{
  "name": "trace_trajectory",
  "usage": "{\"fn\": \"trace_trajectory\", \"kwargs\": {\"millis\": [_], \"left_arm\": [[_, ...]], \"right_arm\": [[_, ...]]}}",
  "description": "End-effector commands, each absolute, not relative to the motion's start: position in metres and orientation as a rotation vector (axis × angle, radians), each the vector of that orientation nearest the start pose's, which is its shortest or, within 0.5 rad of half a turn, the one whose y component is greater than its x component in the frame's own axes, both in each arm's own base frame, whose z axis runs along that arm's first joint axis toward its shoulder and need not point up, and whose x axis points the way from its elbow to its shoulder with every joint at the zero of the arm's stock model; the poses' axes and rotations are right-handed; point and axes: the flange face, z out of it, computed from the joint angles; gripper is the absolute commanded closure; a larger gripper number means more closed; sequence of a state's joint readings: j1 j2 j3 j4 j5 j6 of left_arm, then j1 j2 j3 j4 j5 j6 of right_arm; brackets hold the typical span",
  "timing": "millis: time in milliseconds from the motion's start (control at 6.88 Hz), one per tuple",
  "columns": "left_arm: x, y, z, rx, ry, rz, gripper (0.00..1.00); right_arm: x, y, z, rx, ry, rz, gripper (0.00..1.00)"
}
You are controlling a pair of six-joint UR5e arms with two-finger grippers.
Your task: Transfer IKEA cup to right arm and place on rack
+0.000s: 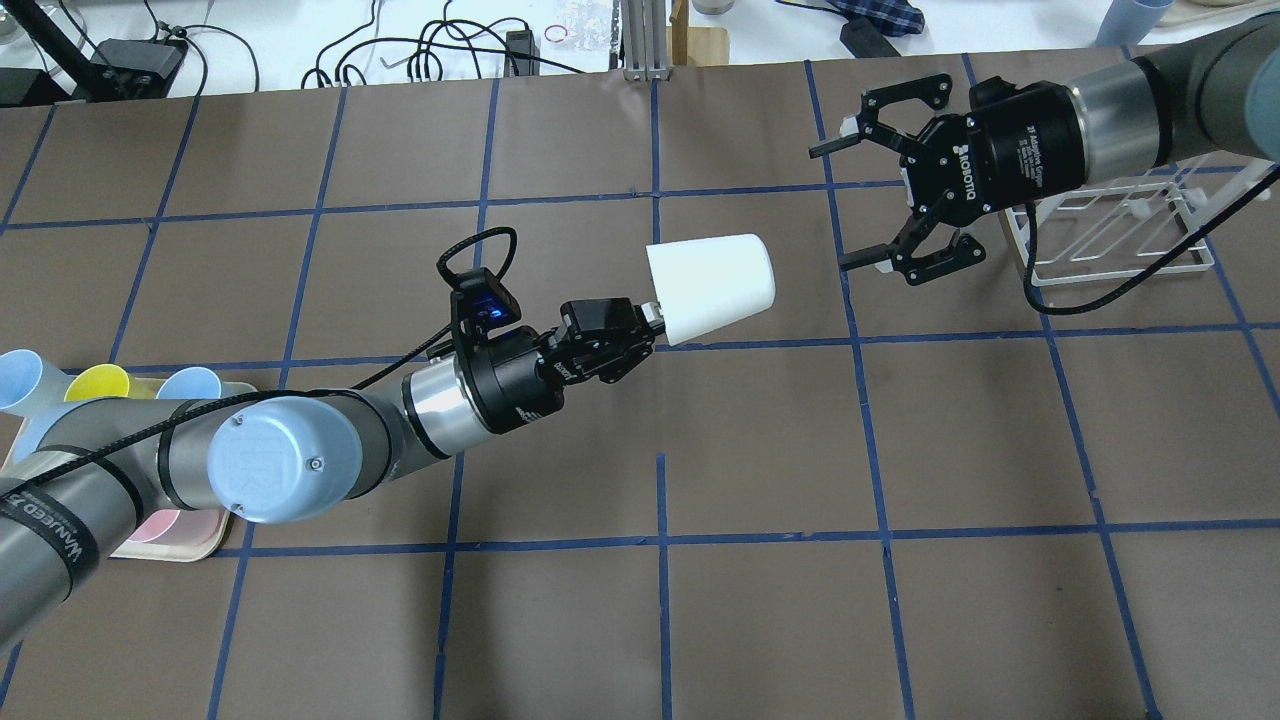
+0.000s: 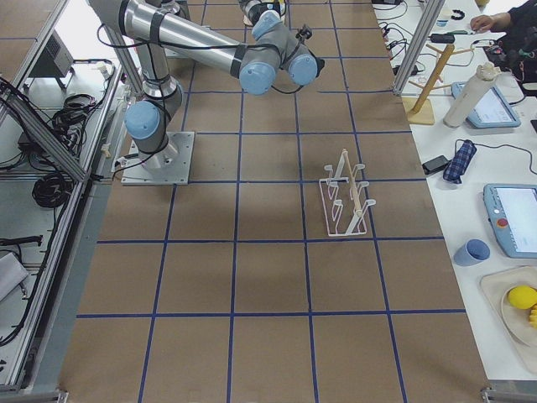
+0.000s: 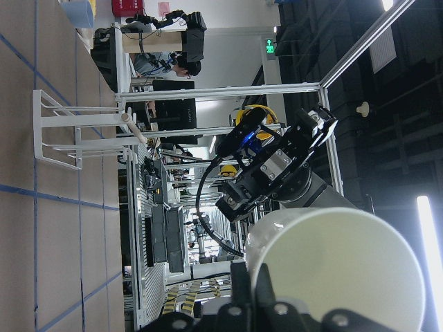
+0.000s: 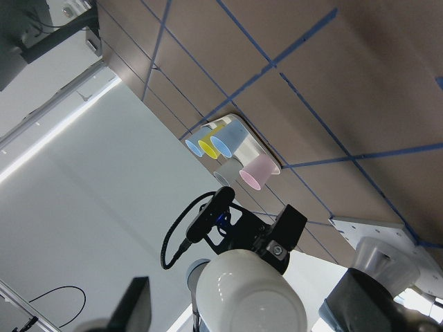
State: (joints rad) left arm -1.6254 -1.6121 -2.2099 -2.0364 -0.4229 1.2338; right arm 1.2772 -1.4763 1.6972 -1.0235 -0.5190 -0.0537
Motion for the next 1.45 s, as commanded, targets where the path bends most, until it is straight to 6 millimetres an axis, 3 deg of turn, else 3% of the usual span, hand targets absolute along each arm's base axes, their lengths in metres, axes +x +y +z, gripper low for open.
{"fn": "trace_trajectory", "kwargs": {"millis": [0,436,726,1308], "left_arm": [[-0.251,-0.390,0.268,0.209,-1.369,0.350,1.00],[-0.251,-0.390,0.269,0.209,-1.367,0.353,1.00],[-0.251,-0.391,0.267,0.214,-1.369,0.349,1.00],[-0.252,-0.389,0.270,0.206,-1.367,0.350,1.00]], "right_arm": [[0.084,-0.480,0.408,0.764,1.804,0.724,0.00],[0.099,-0.483,0.411,0.811,1.724,0.735,0.00],[0.115,-0.482,0.404,0.791,1.728,0.761,0.00],[0.128,-0.485,0.396,0.776,1.736,0.796,0.00]]}}
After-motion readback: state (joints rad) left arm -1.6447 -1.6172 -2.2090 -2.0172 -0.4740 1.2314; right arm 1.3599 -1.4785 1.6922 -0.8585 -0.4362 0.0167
